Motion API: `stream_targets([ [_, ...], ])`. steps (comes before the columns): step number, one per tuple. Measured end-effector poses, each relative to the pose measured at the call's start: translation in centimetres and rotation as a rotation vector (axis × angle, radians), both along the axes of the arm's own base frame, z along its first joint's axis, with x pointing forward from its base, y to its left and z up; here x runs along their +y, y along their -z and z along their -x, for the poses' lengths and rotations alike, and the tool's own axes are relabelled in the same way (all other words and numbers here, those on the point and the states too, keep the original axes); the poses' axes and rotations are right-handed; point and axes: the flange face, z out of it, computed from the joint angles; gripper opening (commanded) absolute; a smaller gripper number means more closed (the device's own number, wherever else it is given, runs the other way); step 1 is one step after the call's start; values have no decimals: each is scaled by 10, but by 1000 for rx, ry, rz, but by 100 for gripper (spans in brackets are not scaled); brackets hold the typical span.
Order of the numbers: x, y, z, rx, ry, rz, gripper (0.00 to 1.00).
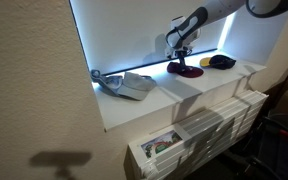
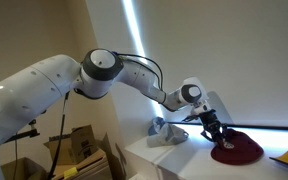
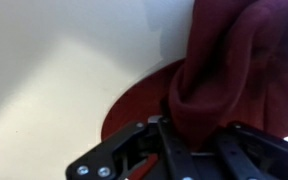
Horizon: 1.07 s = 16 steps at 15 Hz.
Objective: Put the maroon cap on top of the black and yellow one
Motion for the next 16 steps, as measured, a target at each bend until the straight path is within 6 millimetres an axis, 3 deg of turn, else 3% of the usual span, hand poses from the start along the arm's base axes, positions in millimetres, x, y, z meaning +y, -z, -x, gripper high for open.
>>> stream_targets([
  [12,0,-6,-2,-10,-1,3,3],
  [13,0,-6,-2,-10,-1,3,11],
  [14,-2,-8,-3,-23,-1,7,11],
  [15,-9,-20,-7,-81,-5,30,3],
  [16,-17,-40,-7,-119,1,43,3],
])
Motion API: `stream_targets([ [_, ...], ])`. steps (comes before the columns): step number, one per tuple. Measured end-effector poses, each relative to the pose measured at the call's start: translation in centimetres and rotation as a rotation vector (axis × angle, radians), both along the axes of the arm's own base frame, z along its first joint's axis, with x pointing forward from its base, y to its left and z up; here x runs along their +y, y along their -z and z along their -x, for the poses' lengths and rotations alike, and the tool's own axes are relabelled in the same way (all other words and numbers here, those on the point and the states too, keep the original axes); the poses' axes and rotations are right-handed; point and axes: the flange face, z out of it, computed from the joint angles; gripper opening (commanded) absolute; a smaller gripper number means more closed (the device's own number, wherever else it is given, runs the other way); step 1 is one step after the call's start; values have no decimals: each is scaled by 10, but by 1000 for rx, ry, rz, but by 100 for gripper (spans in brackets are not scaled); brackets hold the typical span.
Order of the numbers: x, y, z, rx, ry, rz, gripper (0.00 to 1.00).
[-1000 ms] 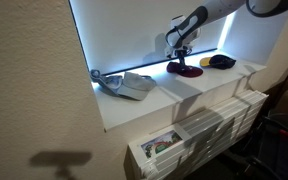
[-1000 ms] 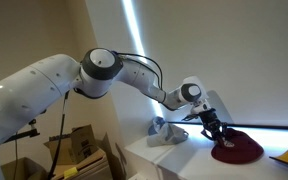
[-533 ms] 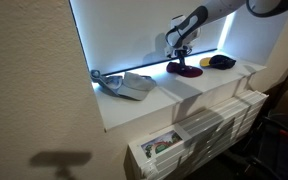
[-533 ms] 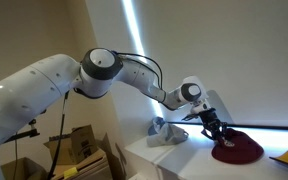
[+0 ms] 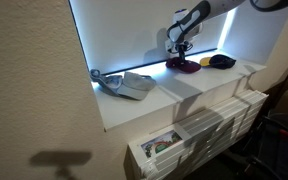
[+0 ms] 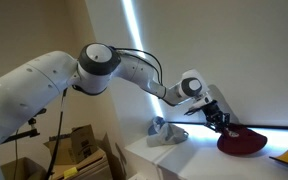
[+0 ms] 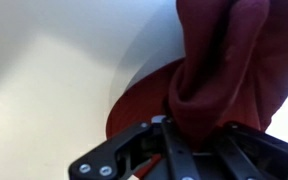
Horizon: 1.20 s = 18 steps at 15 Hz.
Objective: Put the maroon cap on top of the black and yellow one
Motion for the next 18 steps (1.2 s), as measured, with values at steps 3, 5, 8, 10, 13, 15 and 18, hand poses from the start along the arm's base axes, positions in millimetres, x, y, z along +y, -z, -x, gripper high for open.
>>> stream_targets([
  [3,-6,-16,1,-29,30,0,3],
  [5,-4,-15,-3,-98,85,4,3],
  [8,-12,-20,-5,-233,185,24,3],
  [10,-25,-27,1,-318,259,55,3],
  [13,-52,-34,16,-392,374,121,3],
  [15,-73,-40,32,-382,444,179,3],
  [18,-111,-52,60,-308,551,254,3],
])
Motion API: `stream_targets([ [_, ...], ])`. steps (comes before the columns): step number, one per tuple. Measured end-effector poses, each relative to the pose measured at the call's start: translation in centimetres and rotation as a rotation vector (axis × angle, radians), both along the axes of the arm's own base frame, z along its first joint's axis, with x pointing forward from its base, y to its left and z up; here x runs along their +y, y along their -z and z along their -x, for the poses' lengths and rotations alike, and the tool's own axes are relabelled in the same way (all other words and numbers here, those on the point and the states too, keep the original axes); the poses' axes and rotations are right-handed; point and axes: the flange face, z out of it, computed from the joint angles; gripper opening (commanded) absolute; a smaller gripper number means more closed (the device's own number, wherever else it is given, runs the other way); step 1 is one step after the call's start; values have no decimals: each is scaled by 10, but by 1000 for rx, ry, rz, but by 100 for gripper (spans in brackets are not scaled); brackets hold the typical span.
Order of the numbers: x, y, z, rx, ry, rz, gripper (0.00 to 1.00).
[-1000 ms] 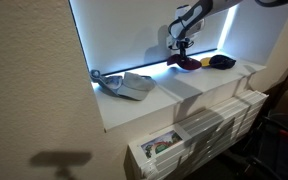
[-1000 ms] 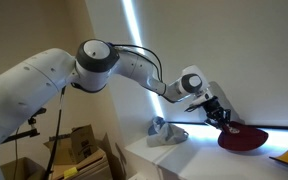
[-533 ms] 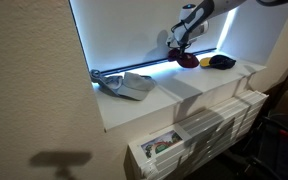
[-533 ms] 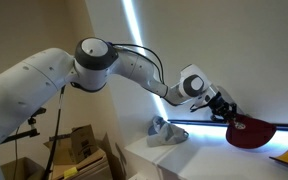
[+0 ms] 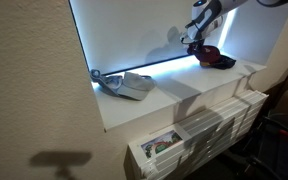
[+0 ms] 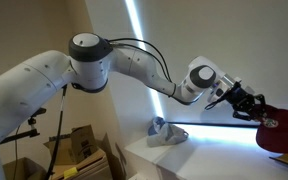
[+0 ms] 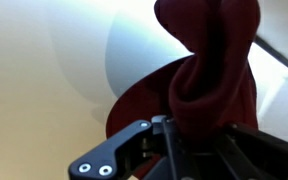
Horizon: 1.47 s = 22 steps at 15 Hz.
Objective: Put the maroon cap on top of the black and yellow one
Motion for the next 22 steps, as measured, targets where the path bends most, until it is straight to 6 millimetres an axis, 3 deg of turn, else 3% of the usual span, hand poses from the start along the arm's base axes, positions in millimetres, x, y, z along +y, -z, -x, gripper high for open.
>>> stream_targets([
  [5,-67,-38,61,117,228,7,3],
  [8,-102,-41,91,77,327,-31,3],
  [10,-131,-29,108,-28,361,-58,3],
  [13,-175,5,138,-179,407,-90,3],
  [14,-188,16,149,-218,426,-97,36],
  [15,-200,27,159,-249,440,-103,38],
  [16,-210,37,167,-274,455,-118,18],
  [19,-217,42,174,-271,463,-117,38],
  [22,-210,41,165,-271,449,-118,38],
])
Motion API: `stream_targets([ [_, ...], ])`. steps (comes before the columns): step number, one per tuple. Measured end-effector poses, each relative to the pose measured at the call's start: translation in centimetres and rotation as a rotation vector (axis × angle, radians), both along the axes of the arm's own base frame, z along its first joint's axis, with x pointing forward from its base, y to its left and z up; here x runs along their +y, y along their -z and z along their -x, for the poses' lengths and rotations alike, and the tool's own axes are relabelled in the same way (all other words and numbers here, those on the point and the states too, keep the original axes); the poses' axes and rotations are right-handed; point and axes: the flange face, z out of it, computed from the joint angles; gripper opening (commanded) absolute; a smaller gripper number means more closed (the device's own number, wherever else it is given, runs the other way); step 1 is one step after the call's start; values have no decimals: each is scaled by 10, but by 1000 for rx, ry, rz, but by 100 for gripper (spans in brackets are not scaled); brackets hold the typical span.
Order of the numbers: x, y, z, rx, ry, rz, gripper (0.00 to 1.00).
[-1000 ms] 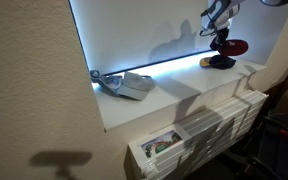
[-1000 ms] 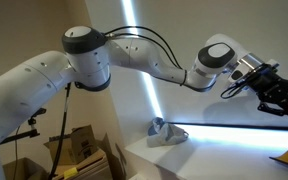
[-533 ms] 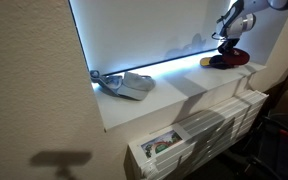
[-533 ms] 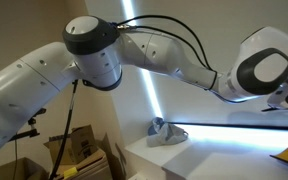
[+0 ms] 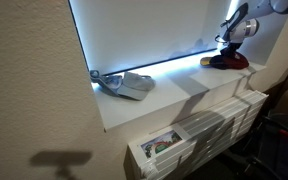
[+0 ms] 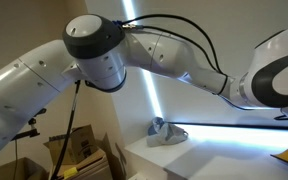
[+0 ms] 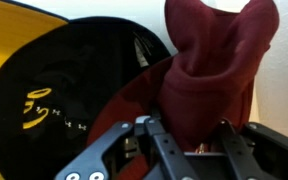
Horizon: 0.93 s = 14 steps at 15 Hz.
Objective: Put the maroon cap on top of the black and yellow one
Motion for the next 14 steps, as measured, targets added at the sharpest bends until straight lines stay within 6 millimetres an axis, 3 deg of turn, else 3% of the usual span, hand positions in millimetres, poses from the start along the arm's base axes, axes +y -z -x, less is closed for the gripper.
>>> stream_targets([
  [1,0,0,0,0,-1,0,63],
  [2,0,0,0,0,0,0,65],
  [5,0,-3,-1,1,1,8,85],
  [7,1,-22,-4,-16,27,45,100],
  [10,15,-79,-12,-60,87,154,100],
  [14,66,-145,-46,-36,11,290,100],
])
